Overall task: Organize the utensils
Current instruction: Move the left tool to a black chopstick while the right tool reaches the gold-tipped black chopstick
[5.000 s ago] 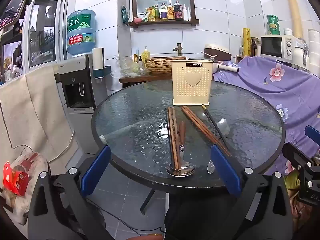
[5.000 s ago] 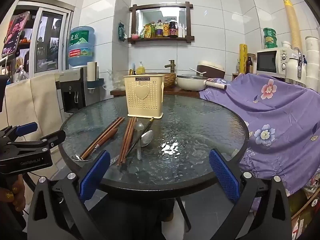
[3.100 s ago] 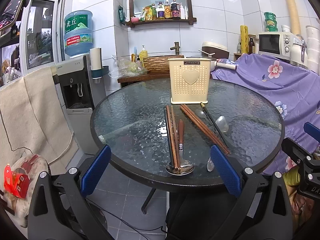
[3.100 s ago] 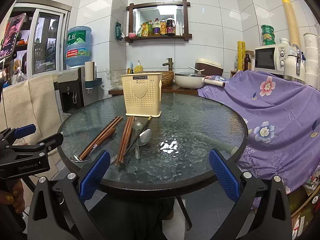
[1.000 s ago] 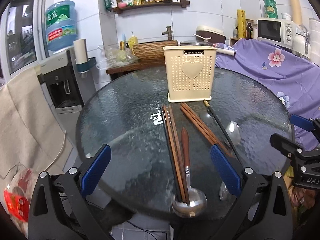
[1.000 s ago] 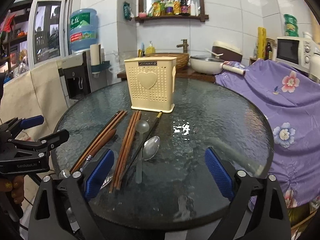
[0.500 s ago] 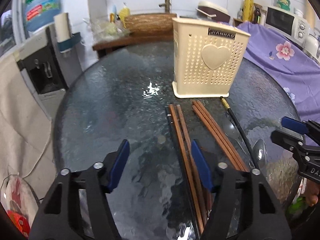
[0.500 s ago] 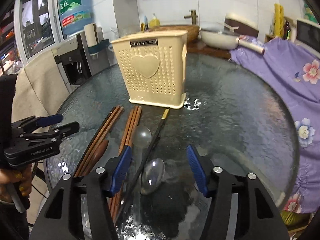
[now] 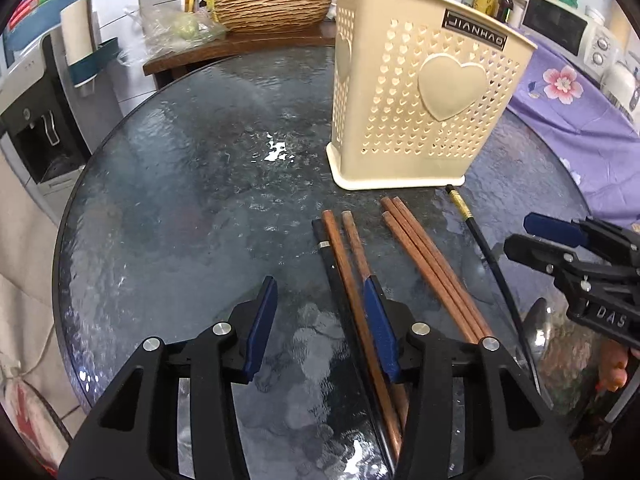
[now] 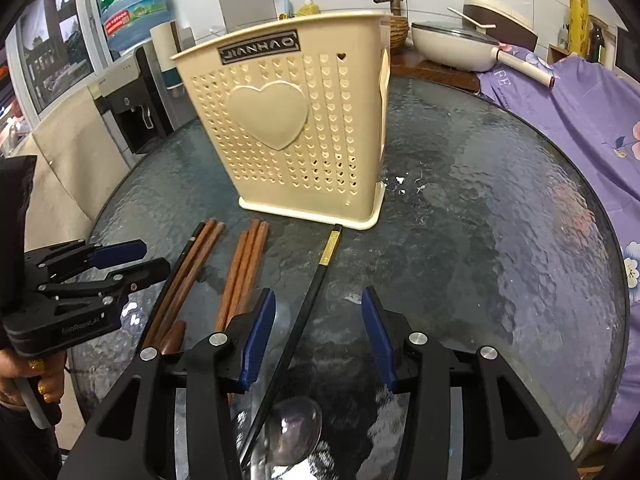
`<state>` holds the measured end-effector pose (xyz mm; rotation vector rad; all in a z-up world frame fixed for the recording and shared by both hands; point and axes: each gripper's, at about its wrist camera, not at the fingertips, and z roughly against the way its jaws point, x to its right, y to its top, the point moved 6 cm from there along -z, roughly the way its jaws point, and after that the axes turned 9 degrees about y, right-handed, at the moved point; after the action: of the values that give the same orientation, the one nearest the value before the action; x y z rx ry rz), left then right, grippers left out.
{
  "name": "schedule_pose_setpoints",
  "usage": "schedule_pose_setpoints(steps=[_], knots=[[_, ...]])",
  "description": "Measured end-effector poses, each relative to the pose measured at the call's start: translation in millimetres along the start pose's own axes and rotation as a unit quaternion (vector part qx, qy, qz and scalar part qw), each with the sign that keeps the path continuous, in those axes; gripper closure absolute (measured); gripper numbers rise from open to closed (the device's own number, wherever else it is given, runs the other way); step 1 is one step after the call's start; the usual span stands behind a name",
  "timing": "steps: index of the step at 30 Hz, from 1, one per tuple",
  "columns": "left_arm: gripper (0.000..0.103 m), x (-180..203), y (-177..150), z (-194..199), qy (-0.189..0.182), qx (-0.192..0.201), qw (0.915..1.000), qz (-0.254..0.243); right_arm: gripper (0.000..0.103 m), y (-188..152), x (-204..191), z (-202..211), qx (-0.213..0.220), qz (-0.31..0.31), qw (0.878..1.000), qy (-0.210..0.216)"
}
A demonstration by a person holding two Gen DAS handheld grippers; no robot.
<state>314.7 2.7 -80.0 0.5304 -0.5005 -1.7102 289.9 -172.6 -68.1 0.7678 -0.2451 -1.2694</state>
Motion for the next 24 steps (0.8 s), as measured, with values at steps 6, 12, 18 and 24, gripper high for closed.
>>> schedule_pose_setpoints(steps=[6,12,18,24], knots=[[0.060,2,3,-10,0.001,-0.007,0.9999,-0.009,0.059,3,2,-7,-0.004,0.006,1.000,-0.007],[0.063,-1,3,-14,-0.003,-0.013,0.9999,-0.006,0.059,5,2,-13,-0.011,0.008,1.000,-0.012],[0.063,2,5,-18,-0.006,-0.015,0.9998,-0.013,0.059,8,5,-21,-0.019,0.008,1.000,-0.020],[0.064,5,11,-28,-0.003,-0.024,0.9995,-0.022,0.062,12,7,-29,-0.024,0.003,0.999,-0.029]])
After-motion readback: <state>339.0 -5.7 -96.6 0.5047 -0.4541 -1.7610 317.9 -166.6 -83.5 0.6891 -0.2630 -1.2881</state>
